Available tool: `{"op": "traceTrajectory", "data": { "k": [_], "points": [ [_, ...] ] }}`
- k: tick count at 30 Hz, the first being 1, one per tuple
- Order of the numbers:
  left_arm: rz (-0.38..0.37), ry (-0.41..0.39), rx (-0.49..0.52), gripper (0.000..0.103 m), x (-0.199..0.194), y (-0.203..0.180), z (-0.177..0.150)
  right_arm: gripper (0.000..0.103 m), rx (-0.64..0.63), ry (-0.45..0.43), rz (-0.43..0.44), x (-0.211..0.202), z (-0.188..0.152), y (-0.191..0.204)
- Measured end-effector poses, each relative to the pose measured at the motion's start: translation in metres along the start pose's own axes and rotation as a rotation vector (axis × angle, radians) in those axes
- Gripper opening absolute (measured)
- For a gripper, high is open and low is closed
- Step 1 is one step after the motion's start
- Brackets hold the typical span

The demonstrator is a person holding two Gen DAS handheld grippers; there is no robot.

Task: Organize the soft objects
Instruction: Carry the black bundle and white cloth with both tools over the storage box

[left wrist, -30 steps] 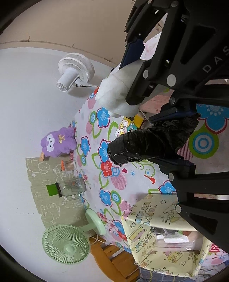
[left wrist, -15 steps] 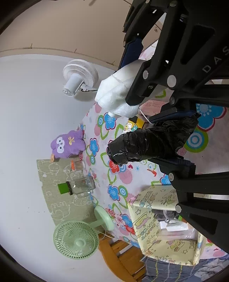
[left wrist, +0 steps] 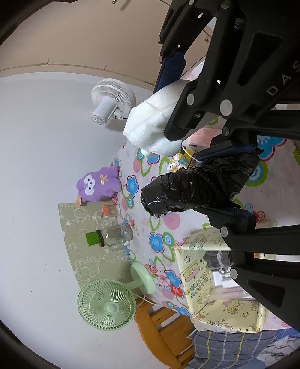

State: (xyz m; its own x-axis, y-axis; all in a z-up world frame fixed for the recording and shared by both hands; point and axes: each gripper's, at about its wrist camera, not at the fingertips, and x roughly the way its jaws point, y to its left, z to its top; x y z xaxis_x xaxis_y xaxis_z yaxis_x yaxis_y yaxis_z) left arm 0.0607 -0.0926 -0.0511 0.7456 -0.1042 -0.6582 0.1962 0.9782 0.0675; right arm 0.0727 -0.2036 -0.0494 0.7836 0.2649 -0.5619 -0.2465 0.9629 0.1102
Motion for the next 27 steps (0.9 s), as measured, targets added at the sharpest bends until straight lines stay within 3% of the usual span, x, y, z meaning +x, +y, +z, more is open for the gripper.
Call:
{"op": "traceTrajectory", "data": {
  "k": [27],
  "points": [
    [0.091,-0.015,-0.059,0.037,-0.007,0.074,0.002,0.043,-0.104,0.017,0.085,0.026,0.030,0.075]
  ]
}}
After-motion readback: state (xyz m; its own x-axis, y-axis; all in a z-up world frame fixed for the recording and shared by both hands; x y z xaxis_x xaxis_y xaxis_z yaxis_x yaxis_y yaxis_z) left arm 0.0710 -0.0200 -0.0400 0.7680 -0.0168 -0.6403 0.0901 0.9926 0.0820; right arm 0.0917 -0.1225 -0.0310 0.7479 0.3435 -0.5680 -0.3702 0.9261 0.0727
